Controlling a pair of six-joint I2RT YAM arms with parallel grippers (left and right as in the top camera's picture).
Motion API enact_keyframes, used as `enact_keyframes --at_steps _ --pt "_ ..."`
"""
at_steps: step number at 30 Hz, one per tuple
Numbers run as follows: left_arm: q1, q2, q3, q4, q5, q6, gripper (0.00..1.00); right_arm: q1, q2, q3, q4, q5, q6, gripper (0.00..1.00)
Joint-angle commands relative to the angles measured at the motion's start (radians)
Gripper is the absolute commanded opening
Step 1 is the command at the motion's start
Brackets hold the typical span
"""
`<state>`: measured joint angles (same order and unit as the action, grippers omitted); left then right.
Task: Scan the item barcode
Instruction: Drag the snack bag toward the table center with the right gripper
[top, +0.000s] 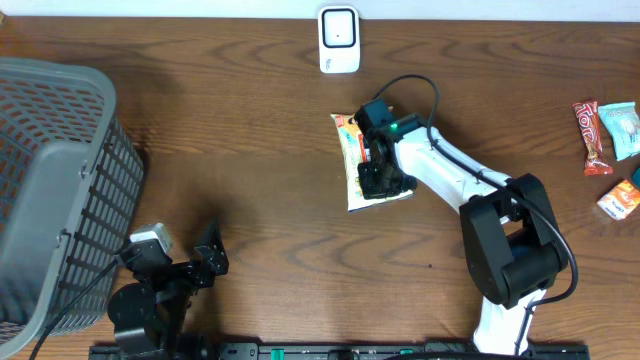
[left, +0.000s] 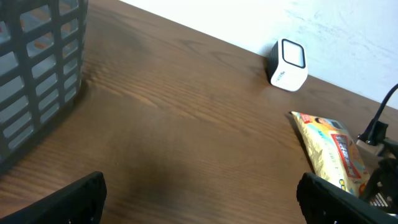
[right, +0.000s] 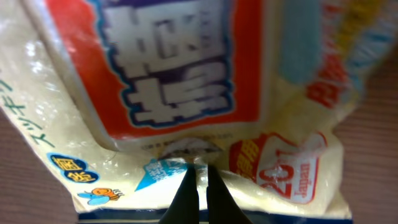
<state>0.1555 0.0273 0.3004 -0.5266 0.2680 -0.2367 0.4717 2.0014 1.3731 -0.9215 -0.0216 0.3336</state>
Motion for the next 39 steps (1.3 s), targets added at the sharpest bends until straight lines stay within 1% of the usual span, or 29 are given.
enact_keyframes --at_steps 1,2,3,4,5,7,9,12,14,18,20,22,23,24,27,28,29,33,34,35,37,38,39 --pt "0.002 -0.004 -0.002 0.003 0.012 -0.005 0.98 0.002 -0.072 0.104 -0.067 0.045 0.031 0.01" --pt "0.002 -0.004 -0.002 0.003 0.012 -0.005 0.98 0.001 -0.097 0.134 -0.087 0.045 0.026 0.03" --pt "0.002 -0.004 -0.002 0.003 0.012 -0.005 0.98 0.0 -0.132 0.162 -0.097 0.047 0.024 0.1" --pt "0.002 -0.004 -0.002 0.003 0.012 -0.005 0.98 0.0 -0.161 0.172 -0.087 0.05 0.024 0.22" --pt "0.002 -0.004 -0.002 0.003 0.012 -0.005 0.98 0.0 -0.187 0.171 -0.063 0.058 0.024 0.28" --pt "0.002 -0.004 -0.002 0.003 0.012 -0.005 0.98 0.003 -0.204 0.161 -0.002 0.126 0.025 0.29" --pt "0.002 -0.004 -0.002 0.003 0.012 -0.005 0.98 0.003 -0.18 0.13 0.048 0.176 0.025 0.28" --pt "0.002 -0.004 -0.002 0.003 0.012 -0.005 0.98 0.004 -0.116 0.042 0.143 0.156 0.036 0.3" --pt "0.002 -0.004 -0.002 0.003 0.012 -0.005 0.98 0.005 -0.064 -0.003 0.175 0.108 0.055 0.28" --pt "0.002 -0.004 -0.002 0.003 0.012 -0.005 0.98 0.007 0.019 -0.019 0.177 0.121 0.063 0.27" --pt "0.002 -0.004 -0.002 0.003 0.012 -0.005 0.98 0.003 0.022 -0.014 0.167 0.129 0.062 0.27" --pt "0.002 -0.004 -0.002 0.003 0.012 -0.005 0.98 -0.008 -0.001 0.029 0.113 0.127 0.063 0.27" --pt "0.002 -0.004 -0.002 0.003 0.012 -0.005 0.98 -0.013 -0.02 0.069 0.069 0.123 0.063 0.29" --pt "0.002 -0.004 -0.002 0.003 0.012 -0.005 0.98 -0.016 -0.046 0.115 0.02 0.12 0.063 0.36" --pt "0.002 -0.004 -0.002 0.003 0.012 -0.005 0.98 -0.011 -0.109 0.184 -0.043 0.12 0.062 0.56" --pt "0.002 -0.004 -0.002 0.003 0.012 -0.005 0.98 -0.002 -0.13 0.185 -0.036 0.12 0.062 0.58" --pt "0.002 -0.004 -0.002 0.003 0.012 -0.005 0.98 0.006 -0.137 0.185 -0.027 0.128 0.057 0.59" --pt "0.002 -0.004 -0.002 0.003 0.012 -0.005 0.98 0.071 -0.113 0.16 0.042 0.162 0.028 0.7" --pt "0.002 -0.004 -0.002 0.003 0.012 -0.005 0.98 0.089 -0.098 0.149 0.067 0.2 0.028 0.75" --pt "0.002 -0.004 -0.002 0.003 0.012 -0.005 0.98 0.113 -0.072 0.137 0.106 0.262 0.028 0.83" --pt "0.002 -0.004 -0.002 0.003 0.012 -0.005 0.98 0.151 -0.018 0.135 0.149 0.336 0.024 0.93" --pt "0.002 -0.004 -0.002 0.003 0.012 -0.005 0.98 0.161 -0.004 0.135 0.157 0.358 0.02 0.96" --pt "0.002 -0.004 -0.002 0.003 0.012 -0.005 0.98 0.183 0.028 0.135 0.169 0.431 0.021 0.99"
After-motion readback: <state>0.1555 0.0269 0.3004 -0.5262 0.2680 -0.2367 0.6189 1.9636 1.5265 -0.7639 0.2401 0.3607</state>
